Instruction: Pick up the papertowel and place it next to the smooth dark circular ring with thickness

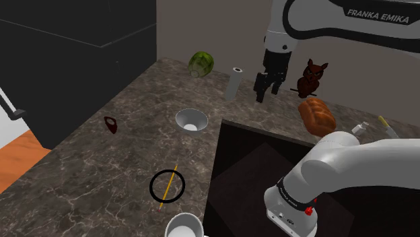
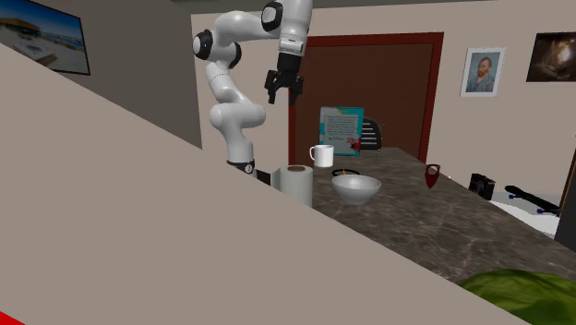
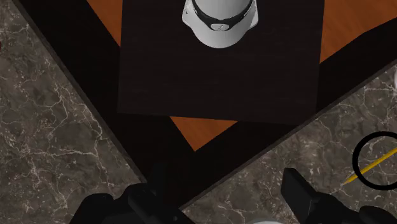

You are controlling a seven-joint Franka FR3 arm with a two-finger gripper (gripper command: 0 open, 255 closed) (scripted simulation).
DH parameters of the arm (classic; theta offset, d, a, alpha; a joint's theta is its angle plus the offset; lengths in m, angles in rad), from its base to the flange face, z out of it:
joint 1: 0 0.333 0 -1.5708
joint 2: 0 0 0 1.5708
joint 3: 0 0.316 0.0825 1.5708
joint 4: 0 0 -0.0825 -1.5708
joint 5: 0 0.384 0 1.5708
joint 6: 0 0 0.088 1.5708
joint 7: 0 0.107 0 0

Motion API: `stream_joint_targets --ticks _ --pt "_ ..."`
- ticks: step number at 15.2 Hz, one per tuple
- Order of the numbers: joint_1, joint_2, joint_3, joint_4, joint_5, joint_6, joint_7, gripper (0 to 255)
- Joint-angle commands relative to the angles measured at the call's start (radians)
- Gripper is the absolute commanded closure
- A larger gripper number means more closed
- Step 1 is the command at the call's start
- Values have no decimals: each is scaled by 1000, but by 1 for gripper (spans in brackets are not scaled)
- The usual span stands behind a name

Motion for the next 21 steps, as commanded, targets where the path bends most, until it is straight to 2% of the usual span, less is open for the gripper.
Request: stream_joint_targets --ticks 1,7,12,21 --pt "0 0 0 0 0 0 0 0" --pt "-32 135 -97 25 -79 160 -133 0" --pt "-51 274 -171 85 -116 284 -239 0" --pt "-68 563 -281 275 -101 458 -436 0"
